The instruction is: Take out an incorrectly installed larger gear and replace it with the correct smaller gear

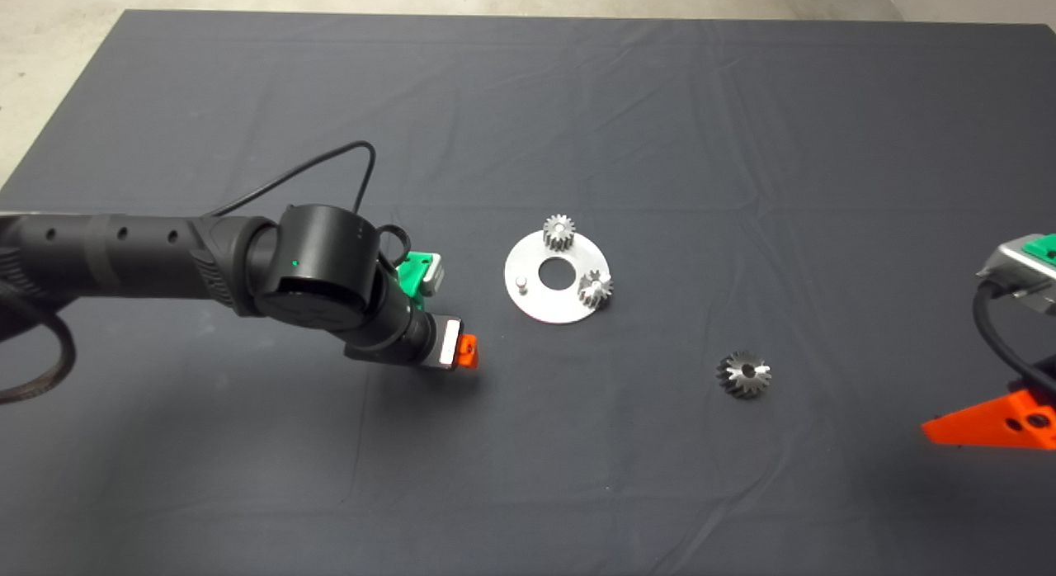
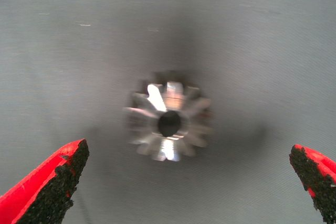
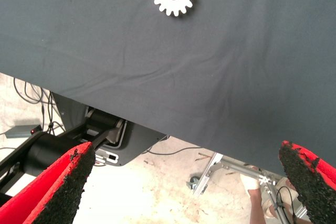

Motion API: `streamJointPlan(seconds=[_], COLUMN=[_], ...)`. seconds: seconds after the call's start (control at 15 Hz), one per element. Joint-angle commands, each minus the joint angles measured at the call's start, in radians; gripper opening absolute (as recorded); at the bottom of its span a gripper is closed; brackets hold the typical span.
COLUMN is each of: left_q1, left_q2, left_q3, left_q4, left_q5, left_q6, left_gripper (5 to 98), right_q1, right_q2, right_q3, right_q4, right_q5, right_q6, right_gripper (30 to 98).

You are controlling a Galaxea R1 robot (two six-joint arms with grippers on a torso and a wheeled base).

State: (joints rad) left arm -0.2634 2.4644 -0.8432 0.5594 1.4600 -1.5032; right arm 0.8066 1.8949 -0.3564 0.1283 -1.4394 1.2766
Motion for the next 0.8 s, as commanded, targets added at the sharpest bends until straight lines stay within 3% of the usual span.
streamJointPlan(seconds=[0.0, 0.13, 0.73], left_q1=[-0.008, -0.005, 0.004], left_q2=[0.000, 0.003, 0.006], left_q3=[-0.016, -0.037, -0.072], left_q4=[0.032, 0.053, 0.047], left_q5=[0.008, 0.008, 0.020], left_q6=[0.001, 0.012, 0.040], left_gripper=[98.2, 98.2, 89.6], right_q1=[0.017, 0.017, 0.020], right_q2=[0.000, 0.000, -0.003], right_q3=[0.004, 0.004, 0.004], right_q4=[0.034, 0.034, 0.034], right_q5=[0.000, 0.000, -0.001], right_q6=[0.006, 0.006, 0.004], right_gripper=[92.4, 92.4, 92.4])
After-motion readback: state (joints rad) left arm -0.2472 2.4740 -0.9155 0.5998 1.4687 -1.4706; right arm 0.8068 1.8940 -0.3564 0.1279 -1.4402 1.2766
